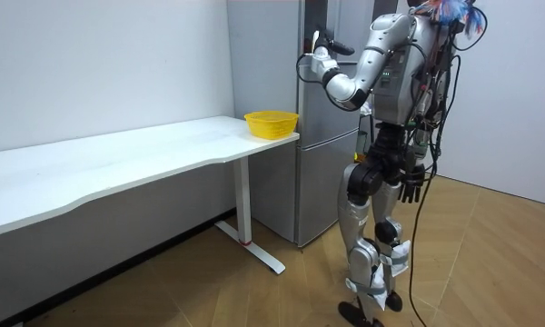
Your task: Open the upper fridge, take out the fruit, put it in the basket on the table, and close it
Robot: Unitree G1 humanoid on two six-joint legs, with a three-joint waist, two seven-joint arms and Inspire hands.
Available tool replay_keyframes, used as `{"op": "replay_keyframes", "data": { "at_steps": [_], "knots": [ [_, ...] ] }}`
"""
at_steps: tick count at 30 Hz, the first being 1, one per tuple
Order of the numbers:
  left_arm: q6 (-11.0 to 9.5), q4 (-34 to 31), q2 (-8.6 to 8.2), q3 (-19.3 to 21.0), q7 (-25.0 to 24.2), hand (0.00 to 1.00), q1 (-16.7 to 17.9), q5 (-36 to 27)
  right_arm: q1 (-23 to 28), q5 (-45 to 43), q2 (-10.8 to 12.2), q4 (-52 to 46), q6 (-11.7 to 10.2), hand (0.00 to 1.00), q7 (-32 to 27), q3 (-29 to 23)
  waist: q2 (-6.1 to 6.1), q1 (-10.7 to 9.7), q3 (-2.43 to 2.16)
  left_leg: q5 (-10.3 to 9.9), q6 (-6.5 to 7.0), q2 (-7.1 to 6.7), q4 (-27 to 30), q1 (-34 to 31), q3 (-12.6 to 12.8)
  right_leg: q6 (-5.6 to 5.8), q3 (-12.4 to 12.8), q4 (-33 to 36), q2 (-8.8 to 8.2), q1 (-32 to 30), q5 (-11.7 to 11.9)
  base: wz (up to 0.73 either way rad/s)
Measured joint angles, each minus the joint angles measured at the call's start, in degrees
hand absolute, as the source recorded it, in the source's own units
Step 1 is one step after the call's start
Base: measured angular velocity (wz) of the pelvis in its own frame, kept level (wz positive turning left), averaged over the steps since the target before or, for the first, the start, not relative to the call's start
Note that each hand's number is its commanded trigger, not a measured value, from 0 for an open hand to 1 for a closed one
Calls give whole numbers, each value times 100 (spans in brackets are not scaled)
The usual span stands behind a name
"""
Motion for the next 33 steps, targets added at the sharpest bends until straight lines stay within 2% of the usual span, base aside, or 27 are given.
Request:
{"op": "replay_keyframes", "data": {
  "at_steps": [5,8,14,22,26,29,33],
  "knots": [
    [0,0,-1,-36,-7,0,0,0,-7,3,-2,-10,-3,0,26,56,22,-34,-2,0,0,1,1,4,64,1,7,4,-7,3,0,0],
    [0,0,0,-50,-7,0,0,5,-4,4,-11,-15,-3,0,20,57,38,-70,-7,0,0,5,2,7,196,8,15,6,-13,3,4,0],
    [-2,-6,0,-140,-7,0,-1,4,3,3,-55,-19,-7,0,19,110,47,-90,7,0,0,2,2,14,282,28,33,8,-26,-1,16,-1],
    [4,-20,15,-616,-47,0,-257,-2,-7,-9,-63,-36,-8,0,117,114,48,-128,17,0,0,4,4,13,333,30,76,12,-24,-16,18,-2],
    [-1,-45,126,-733,-359,0,-402,-18,6,-19,-74,-36,-6,0,196,116,48,-131,16,0,0,7,3,16,369,30,158,20,-12,-42,18,-9],
    [-1,-69,135,-792,-488,0,-427,-18,3,-19,-86,-32,-7,0,196,116,45,-135,16,0,0,10,3,36,480,37,215,25,-13,-46,24,-10],
    [1,-49,166,-793,-541,0,-428,-20,14,-12,-86,-33,-7,0,195,116,42,-168,20,0,1,7,0,80,504,44,277,33,-11,-27,33,-7]
  ]
}}
